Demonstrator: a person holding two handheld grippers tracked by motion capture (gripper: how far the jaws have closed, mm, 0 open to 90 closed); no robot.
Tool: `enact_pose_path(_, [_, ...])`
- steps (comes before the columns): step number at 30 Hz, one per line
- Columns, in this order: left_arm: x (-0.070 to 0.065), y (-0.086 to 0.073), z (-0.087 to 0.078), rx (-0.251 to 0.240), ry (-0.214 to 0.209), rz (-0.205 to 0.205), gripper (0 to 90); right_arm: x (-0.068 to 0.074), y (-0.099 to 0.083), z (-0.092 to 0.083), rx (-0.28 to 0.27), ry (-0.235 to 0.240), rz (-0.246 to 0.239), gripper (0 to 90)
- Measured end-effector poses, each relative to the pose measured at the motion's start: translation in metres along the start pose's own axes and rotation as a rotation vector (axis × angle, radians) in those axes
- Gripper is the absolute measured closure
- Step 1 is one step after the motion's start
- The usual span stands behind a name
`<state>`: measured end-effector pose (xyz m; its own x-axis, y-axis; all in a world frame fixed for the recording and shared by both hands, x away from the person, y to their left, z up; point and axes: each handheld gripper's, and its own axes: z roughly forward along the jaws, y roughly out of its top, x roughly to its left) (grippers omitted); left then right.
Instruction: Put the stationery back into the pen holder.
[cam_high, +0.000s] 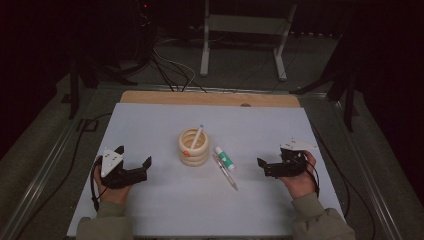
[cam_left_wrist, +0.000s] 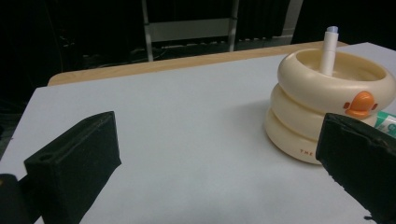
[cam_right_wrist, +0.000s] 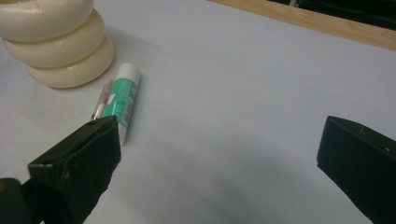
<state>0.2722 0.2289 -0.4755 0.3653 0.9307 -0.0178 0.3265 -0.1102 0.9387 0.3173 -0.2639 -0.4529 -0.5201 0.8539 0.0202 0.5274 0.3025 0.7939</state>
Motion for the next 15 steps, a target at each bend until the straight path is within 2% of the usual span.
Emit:
enact_pose_path(10, [0.002, 0.0, -0.001, -0.006, 0.009, -0.015, 0.3, 0.009, 0.037, 0.024, 0.096, 0.036, -0.036, 0.1])
enact_pose_path(15, [0.004, -0.001, -0.002, -0.005, 0.012, -0.018, 0.3, 0.014, 0.049, 0.034, 0.137, 0.049, -0.055, 0.1])
